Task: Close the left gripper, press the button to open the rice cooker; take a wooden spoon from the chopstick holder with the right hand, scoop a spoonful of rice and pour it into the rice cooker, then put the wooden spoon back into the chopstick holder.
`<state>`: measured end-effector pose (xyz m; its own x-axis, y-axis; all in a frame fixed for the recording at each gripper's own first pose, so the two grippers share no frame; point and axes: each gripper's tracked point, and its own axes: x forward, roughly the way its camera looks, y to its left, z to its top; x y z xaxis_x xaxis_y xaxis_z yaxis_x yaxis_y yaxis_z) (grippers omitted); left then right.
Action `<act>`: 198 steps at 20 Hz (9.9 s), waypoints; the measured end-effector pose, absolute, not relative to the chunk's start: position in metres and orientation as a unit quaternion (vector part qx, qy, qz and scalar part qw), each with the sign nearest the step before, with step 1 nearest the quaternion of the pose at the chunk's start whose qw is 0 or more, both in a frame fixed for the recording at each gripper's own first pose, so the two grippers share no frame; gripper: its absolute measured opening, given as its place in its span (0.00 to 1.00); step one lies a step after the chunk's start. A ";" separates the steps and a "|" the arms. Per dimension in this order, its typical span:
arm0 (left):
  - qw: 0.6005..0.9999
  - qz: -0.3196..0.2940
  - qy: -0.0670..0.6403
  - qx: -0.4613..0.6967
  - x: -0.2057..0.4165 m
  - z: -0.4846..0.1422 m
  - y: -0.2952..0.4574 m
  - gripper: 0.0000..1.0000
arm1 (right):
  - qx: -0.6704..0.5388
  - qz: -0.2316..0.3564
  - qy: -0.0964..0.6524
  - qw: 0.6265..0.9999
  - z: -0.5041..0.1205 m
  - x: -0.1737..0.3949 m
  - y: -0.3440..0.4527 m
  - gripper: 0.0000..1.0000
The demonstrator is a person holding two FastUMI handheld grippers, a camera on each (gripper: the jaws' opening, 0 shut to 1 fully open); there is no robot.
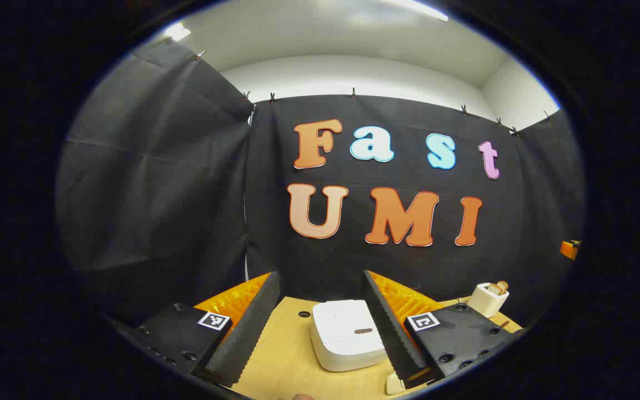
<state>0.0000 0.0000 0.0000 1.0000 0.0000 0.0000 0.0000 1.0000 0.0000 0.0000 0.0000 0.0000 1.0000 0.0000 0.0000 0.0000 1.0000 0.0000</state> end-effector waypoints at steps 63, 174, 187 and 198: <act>0.966 -0.143 0.217 0.010 0.181 -0.226 -0.113 0.05 | -0.074 -0.062 0.038 0.995 -0.006 -0.009 -0.030 0.95; 0.995 0.094 0.026 0.032 -0.014 -0.018 0.105 1.00 | 0.010 0.178 0.232 0.956 -0.268 -0.021 0.199 0.05; 0.991 0.121 0.042 0.030 -0.018 -0.030 0.128 1.00 | -0.064 0.188 0.279 0.939 -0.329 -0.041 0.226 0.06; 0.990 0.133 0.049 0.028 -0.016 -0.037 0.140 1.00 | 0.141 0.186 0.355 0.905 -0.345 -0.036 0.252 0.05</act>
